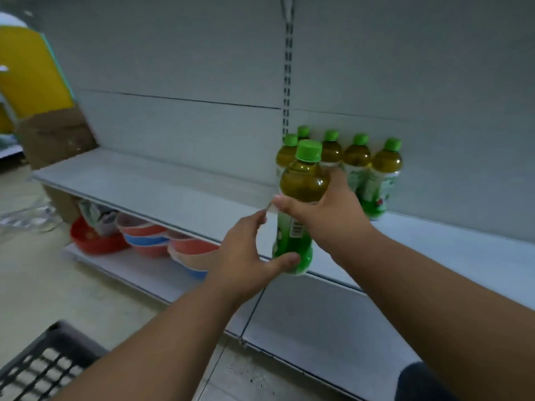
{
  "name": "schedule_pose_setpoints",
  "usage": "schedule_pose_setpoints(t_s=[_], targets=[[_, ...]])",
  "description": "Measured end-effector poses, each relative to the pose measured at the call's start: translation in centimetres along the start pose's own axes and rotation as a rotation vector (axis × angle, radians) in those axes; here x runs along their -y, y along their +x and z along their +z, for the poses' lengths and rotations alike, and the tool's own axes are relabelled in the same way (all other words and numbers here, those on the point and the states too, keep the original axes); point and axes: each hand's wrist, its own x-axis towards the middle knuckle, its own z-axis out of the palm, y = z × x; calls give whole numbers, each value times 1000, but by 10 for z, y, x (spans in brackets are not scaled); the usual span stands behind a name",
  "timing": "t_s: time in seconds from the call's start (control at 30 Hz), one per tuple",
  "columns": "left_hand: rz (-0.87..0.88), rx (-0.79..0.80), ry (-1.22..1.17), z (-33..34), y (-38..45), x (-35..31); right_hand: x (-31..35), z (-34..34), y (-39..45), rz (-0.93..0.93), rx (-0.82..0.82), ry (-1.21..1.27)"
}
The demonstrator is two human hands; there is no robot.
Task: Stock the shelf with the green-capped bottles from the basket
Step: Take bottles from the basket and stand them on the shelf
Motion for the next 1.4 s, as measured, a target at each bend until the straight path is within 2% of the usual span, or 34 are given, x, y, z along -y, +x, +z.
schedule_pose_setpoints(t_s=[0.2, 0.3, 0.53, 0.63, 0.73, 0.83, 1.17, 1.4], targets=[[86, 191, 236, 48, 63, 7, -35, -23, 47, 49, -140, -22], [127, 181, 360, 75, 86, 21, -51, -21, 70, 85, -162, -47], [34, 276, 594, 123, 109, 45, -86, -16, 92, 137, -134, -185], [16, 290, 683, 132, 111, 48, -103, -18, 92, 185, -123, -322], [19, 299, 712, 135, 111, 50, -114, -15, 89, 253, -83, -474], [27, 293, 712, 135, 112, 51, -114, -8, 89, 211, -112, -535], [33, 287, 698, 138, 114, 57, -116, 3, 146, 194, -104, -583], [36, 288, 694, 137, 112, 56, -123, 3, 146, 210, -97, -574]])
